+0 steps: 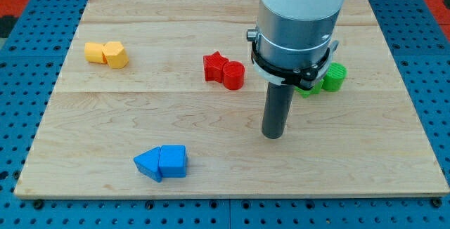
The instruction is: Move your arm towards the yellow heart and yellow hexagon
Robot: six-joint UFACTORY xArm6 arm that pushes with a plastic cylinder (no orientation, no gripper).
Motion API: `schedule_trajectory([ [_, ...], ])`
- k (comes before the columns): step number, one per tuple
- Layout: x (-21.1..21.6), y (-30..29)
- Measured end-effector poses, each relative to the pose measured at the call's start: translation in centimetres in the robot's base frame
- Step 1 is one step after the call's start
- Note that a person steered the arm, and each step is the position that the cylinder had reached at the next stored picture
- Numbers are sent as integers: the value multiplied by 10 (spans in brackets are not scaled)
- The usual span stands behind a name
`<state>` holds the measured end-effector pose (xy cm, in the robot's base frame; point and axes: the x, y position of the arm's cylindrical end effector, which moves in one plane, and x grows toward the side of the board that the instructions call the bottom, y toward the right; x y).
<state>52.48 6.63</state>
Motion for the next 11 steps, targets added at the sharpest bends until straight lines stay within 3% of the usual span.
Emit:
schedule_trajectory([
  [9,-7,32],
  [11,-36,-27],
])
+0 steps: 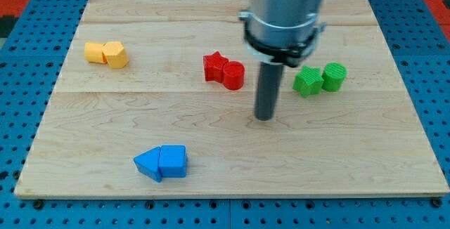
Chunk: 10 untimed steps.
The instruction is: Move your arm towards the yellow heart and yellow hexagon
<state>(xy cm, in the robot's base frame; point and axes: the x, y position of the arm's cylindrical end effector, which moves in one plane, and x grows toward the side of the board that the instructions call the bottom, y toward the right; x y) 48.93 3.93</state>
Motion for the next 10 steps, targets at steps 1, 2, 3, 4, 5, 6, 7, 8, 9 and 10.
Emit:
schedule_trajectory([
  [1,-11,-53],
  [2,-28,-101],
  [3,-27,-115],
  [4,-19,-139],
  [5,-19,-171],
  [6,-19,-206],
  [7,-17,-232],
  [8,-8,-232],
  [9,-8,-232],
  [10,-23,-264],
])
